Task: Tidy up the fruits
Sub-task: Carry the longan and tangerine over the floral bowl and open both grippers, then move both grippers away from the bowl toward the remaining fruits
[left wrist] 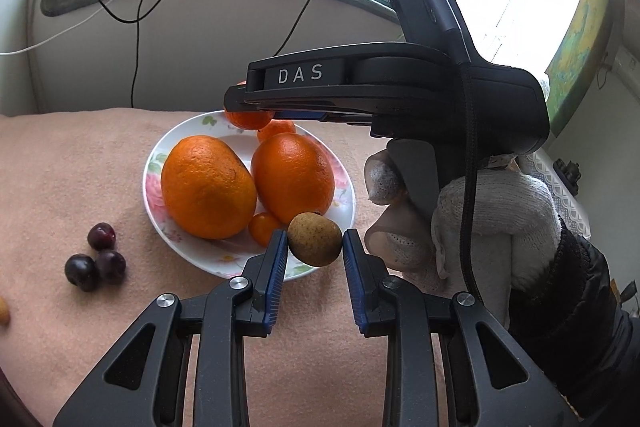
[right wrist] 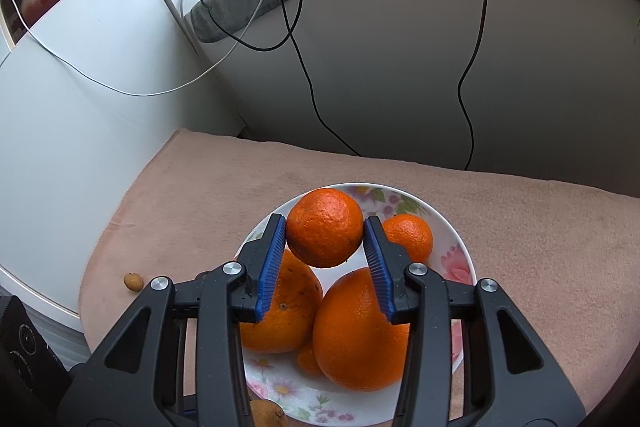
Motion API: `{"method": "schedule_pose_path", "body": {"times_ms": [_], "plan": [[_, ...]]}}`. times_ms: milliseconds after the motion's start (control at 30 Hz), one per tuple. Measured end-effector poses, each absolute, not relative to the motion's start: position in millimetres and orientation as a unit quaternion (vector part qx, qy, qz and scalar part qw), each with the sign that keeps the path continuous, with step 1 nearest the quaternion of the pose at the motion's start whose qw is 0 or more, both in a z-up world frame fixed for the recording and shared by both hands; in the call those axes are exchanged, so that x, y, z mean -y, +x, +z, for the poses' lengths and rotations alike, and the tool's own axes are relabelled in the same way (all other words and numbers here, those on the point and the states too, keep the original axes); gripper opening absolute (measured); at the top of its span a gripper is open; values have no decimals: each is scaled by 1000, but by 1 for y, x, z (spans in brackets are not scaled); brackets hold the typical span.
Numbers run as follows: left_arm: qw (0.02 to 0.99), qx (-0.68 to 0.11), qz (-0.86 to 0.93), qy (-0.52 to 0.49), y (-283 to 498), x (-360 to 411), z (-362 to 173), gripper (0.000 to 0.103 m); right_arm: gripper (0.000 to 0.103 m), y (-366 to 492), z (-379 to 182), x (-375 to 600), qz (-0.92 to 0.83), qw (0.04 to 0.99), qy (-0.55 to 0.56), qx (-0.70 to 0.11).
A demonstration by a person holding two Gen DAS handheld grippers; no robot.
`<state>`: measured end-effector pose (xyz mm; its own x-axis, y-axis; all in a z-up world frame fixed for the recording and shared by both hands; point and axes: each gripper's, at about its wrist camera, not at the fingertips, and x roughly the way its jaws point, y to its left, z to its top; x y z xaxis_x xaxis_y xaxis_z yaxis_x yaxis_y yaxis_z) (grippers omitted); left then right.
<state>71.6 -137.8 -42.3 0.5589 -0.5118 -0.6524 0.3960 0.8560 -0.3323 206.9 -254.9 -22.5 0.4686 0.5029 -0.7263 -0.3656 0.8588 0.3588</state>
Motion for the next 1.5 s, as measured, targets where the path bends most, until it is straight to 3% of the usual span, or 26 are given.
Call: {"method": "schedule_pose_path", "body": {"times_ms": [133,200,267,300,367,400,533,667,767,900,1500], "plan": [[881,-392,-254,-73,73,139,-42,27,49,207,-22,258,249,856,82,-445],[881,-393,-252,-71,73,139,-42,27,73,207,-19,261,246,861,88,-437],[881,-394,-250,-71,73,141,-43,27,80,206,-17,264,246,864,96,-429],[881,-395,-249,-71,73,141,-43,28,80,206,-17,264,247,864,99,-428],[883,-393,-247,-69,73,142,-42,43,80,206,-16,266,245,865,101,-426],[885,-391,-244,-67,72,142,-41,55,80,206,-16,267,244,866,101,-425],[891,-382,-239,-61,69,140,-38,64,80,205,-17,272,242,866,112,-424],[891,-383,-237,-62,67,139,-37,65,81,202,-15,273,239,867,114,-422],[891,-383,-236,-62,65,138,-35,68,90,197,-12,275,236,871,116,-414],[892,-382,-233,-67,63,134,-34,72,91,192,-7,275,237,872,118,-411],[907,-368,-188,-79,44,82,-28,73,91,154,8,255,251,883,97,-385]]}}
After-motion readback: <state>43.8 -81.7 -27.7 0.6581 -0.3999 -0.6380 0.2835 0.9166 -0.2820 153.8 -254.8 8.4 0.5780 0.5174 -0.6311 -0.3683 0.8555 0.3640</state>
